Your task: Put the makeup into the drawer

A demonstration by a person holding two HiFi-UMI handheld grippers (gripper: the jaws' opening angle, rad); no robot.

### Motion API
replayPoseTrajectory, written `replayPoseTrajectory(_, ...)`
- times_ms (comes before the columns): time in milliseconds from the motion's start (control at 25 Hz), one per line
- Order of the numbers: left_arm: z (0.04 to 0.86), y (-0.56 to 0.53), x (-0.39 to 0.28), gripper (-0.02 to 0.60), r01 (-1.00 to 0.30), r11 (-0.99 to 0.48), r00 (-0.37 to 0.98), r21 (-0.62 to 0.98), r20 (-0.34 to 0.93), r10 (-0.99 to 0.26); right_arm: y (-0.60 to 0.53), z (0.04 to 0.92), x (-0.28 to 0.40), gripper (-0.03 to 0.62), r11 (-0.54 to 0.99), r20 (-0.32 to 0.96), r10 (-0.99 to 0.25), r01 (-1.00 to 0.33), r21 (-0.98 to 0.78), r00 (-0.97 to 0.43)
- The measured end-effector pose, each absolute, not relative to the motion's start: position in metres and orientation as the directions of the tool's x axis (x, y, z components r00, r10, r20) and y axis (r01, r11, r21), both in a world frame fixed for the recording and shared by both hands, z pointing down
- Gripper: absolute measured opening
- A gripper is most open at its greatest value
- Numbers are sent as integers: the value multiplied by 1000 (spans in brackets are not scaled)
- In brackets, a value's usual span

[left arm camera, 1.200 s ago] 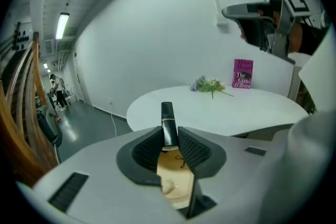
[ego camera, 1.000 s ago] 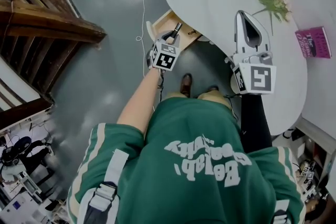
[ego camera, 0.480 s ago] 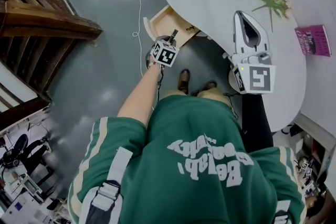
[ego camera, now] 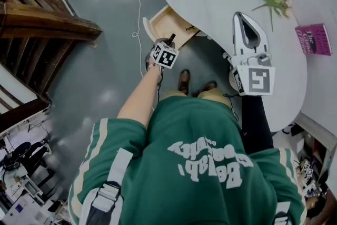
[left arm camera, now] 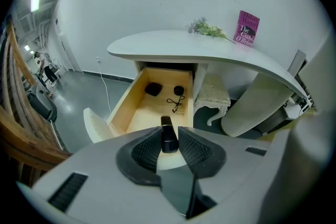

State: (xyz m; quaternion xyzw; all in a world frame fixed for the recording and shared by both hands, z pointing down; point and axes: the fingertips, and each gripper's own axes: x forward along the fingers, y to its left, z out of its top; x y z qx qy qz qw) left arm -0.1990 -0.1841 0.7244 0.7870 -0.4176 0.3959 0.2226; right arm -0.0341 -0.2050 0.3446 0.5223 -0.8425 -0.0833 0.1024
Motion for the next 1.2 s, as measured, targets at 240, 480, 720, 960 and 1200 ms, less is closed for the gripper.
replayPoseTrajectory(240, 722, -187, -196, 173, -843, -538, 352, 25, 780, -517, -202, 344, -30, 9, 434, 82, -900, -868, 243, -427)
replayPoseTrajectory(480, 725, -186, -197, 233, -847, -531, 354, 34, 780, -515, -202, 348, -29, 9, 433, 91, -901, -867, 247, -424)
replayPoseTrajectory(720, 719, -187, -198, 232, -848, -529, 357, 29, 770, -530, -202, 347, -31, 9, 431, 81, -902, -870, 239, -425)
replayPoseTrajectory(960, 639, -213, -191, 232, -859, -512, 389, -15, 632, -670, -201, 347, -30, 9, 437, 72, -899, -867, 238, -433)
replayPoseTrajectory(1200, 514, -233, -188, 232, -877, -475, 412, -77, 389, -824, -202, 337, -38, 9, 447, 37, -891, -863, 235, -452)
